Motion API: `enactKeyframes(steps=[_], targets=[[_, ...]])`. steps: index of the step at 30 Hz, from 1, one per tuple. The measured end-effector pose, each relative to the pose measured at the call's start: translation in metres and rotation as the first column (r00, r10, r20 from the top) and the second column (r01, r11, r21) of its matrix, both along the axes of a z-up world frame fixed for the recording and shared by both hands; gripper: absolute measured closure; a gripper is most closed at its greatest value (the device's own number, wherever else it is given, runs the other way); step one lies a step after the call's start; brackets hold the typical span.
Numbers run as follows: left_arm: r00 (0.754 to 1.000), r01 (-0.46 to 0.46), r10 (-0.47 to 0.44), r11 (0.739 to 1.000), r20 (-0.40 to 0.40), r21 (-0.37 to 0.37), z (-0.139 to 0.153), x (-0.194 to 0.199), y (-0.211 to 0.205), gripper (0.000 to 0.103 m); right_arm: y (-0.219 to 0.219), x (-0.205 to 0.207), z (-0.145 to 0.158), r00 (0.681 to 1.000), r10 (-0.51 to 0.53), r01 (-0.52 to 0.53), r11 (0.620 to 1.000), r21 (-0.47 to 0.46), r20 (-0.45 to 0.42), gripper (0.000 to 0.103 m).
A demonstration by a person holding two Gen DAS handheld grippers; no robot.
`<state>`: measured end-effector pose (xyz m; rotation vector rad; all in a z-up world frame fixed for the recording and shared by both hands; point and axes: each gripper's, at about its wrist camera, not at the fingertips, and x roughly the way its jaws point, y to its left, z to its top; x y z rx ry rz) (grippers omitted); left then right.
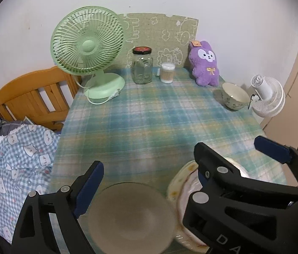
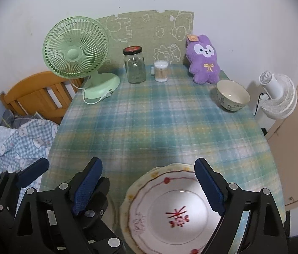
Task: Organize plates and bowls
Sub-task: 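Move both open grippers to the grey bowl beside the purple plush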
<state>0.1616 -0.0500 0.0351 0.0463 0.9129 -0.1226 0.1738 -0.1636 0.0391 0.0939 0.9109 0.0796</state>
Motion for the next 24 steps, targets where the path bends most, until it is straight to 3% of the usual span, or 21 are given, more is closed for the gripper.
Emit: enactKeyframes(steps=[24], targets=[[0.997, -0.083, 0.083, 0.996, -0.007, -0.034, 0.006, 0.061, -0.146, 0.013, -0.148, 0.065, 0.013, 0.998, 0.046, -0.044, 0.999, -0.027, 0.039, 0.012]])
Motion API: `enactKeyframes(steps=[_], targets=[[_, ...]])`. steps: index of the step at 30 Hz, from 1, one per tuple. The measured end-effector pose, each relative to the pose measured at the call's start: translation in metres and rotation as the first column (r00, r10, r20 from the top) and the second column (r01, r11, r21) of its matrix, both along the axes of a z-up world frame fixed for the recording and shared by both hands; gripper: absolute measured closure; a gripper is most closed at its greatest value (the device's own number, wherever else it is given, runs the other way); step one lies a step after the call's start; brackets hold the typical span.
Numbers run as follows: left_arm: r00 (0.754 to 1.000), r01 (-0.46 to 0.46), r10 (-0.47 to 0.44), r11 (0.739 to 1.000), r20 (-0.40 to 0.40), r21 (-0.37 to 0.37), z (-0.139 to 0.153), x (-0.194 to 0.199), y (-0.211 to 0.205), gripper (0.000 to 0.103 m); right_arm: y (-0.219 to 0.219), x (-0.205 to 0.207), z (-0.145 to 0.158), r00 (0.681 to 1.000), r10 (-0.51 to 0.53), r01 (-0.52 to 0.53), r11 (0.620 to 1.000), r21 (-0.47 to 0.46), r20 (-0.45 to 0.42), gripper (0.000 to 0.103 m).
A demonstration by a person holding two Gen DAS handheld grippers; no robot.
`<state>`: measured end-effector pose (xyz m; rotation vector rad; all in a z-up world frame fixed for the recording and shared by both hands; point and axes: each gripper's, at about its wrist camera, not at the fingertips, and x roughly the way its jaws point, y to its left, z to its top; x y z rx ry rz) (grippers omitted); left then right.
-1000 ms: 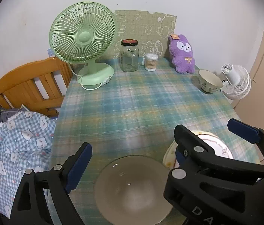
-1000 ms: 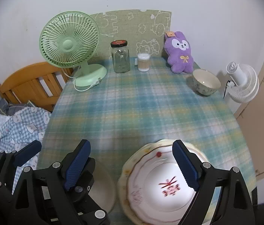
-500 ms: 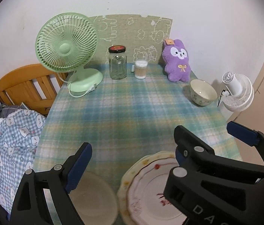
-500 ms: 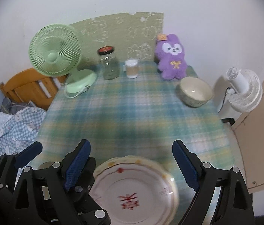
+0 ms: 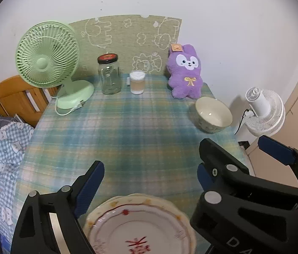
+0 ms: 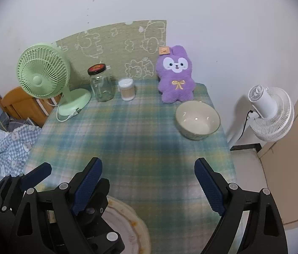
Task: Organize plates and bowls
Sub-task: 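Move both open grippers to the grey bowl beside the purple plush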
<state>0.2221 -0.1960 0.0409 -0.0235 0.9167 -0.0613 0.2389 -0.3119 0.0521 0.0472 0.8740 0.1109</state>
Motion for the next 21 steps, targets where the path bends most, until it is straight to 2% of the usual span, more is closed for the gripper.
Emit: enactKeyframes(steps=[9, 21], targets=[[0.998, 0.014, -0.017, 0.999, 0.053, 0.052, 0.005, 0.026, -0.049, 0.013, -0.05, 0.029, 0.001, 1.0, -0.017, 0.016, 1.0, 0.017, 0.023, 0.012], [0.998, 0.022, -0.024, 0.999, 0.051, 0.043, -0.009, 0.076, -0.103, 0.018, -0.104, 0.077, -0.013, 0.999, -0.022, 0.021, 0.999, 0.029, 0.029, 0.013]])
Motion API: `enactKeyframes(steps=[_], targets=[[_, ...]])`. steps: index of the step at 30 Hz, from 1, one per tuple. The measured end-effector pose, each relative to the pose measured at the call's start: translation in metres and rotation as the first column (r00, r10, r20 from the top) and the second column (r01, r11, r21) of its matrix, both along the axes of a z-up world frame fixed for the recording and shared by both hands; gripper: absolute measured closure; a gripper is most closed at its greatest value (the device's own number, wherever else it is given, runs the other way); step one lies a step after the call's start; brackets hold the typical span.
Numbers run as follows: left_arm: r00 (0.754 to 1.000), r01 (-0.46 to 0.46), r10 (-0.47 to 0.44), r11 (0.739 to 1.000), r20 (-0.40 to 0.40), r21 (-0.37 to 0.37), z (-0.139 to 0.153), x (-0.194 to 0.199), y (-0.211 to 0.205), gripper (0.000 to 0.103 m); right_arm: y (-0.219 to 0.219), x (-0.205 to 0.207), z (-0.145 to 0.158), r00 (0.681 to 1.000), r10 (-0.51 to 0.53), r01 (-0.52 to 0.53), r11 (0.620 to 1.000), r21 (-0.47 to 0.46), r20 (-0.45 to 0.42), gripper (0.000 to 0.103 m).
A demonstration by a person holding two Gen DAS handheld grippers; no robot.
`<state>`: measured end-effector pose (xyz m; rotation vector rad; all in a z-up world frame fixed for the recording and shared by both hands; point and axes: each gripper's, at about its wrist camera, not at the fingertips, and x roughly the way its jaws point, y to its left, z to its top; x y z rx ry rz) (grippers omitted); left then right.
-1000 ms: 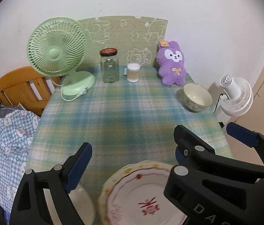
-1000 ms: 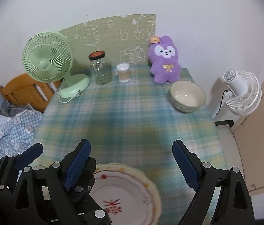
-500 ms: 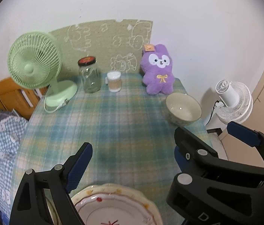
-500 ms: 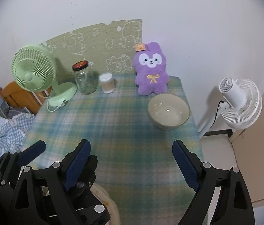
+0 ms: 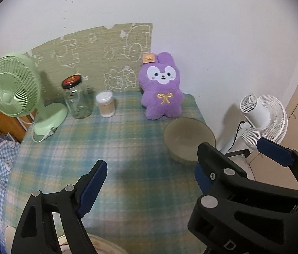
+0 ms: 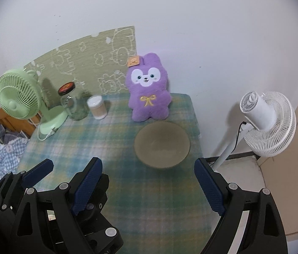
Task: Organize plates and bowls
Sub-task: 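Move both open grippers to the grey bowl beside the purple plush, then grasp the rim of the grey bowl with both grippers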
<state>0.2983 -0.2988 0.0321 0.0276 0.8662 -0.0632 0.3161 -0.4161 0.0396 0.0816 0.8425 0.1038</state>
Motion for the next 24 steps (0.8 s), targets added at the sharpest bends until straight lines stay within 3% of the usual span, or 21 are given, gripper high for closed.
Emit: enactKeyframes(steps=[5, 12, 24], targets=[[1.0, -0.018, 0.018, 1.0, -0.013, 0.009, -0.013, 0.022, -0.016, 0.021, -0.016, 0.025, -0.015, 1.0, -0.014, 0.014, 1.0, 0.004, -0.017, 0.018], [0.998, -0.029, 0.03, 0.999, -0.058, 0.015, -0.044, 0.058, -0.027, 0.04, -0.03, 0.056, -0.046, 0.998, -0.032, 0.033, 0.999, 0.018, -0.054, 0.026], [0.993, -0.054, 0.057, 0.998, -0.103, 0.032, -0.089, 0.104, -0.04, 0.062, -0.048, 0.099, -0.091, 0.992, -0.066, 0.069, 0.997, 0.025, -0.111, 0.04]])
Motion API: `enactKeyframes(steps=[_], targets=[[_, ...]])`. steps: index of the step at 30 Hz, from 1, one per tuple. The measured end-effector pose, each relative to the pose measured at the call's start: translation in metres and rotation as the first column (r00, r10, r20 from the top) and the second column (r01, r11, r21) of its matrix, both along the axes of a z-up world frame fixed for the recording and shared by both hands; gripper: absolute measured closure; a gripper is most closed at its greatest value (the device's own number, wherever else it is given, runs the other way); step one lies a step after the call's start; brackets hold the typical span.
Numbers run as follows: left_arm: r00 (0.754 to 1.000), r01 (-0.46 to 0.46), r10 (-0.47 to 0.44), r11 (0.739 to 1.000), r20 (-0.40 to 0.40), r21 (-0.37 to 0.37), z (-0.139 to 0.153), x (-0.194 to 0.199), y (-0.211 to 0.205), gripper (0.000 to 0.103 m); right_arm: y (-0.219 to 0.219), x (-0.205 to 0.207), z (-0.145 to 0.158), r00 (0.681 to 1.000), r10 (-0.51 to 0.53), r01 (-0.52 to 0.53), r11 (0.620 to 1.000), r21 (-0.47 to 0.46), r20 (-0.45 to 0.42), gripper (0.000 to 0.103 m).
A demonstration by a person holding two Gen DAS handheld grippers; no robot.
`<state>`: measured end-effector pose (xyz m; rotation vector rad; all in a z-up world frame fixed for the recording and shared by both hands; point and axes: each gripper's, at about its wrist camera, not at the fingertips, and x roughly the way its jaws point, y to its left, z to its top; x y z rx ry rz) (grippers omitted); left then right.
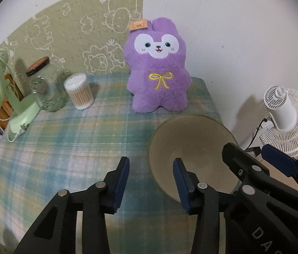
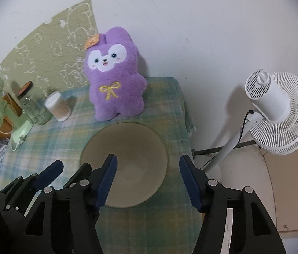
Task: Organize plates and bowls
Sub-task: 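Grasp the rim of the grey bowl with both grippers, then lift and carry the grey bowl with both grippers toward the plate stack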
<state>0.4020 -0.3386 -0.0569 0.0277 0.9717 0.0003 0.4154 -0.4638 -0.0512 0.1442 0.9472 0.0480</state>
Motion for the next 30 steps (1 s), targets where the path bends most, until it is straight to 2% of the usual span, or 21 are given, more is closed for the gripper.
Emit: enactKeyframes(steps=[6, 10, 12, 14, 20, 30], targets=[[1.0, 0.008, -0.009, 1.0, -0.028, -0.008, -0.019, 0.017, -0.007, 0.071, -0.008, 0.016, -0.02, 0.999, -0.013, 0.013, 1.0, -0.001, -0.034, 0.05], [1.0, 0.004, -0.003, 1.0, -0.017, 0.029, -0.025, 0.022, -0.009, 0.078, -0.01, 0.025, -0.031, 0.999, -0.013, 0.013, 1.0, -0.001, -0.052, 0.063], [1.0, 0.006, -0.005, 1.0, -0.024, 0.029, -0.027, 0.025, -0.007, 0.082, -0.009, 0.03, -0.035, 0.998, -0.012, 0.012, 1.0, 0.0, -0.063, 0.067], [0.999, 0.004, -0.003, 1.0, -0.034, 0.027, -0.029, 0.028, -0.005, 0.085, -0.008, 0.032, -0.039, 0.997, -0.009, 0.009, 1.0, 0.005, -0.074, 0.076], [0.998, 0.005, -0.004, 1.0, -0.06, 0.028, -0.038, 0.034, -0.003, 0.089, -0.004, 0.038, -0.048, 0.995, -0.005, 0.004, 1.0, -0.012, -0.096, 0.084], [0.998, 0.016, -0.013, 0.999, -0.069, 0.035, -0.036, 0.03, -0.003, 0.089, 0.0, 0.033, -0.045, 0.994, -0.019, 0.015, 0.999, -0.034, -0.106, 0.084]])
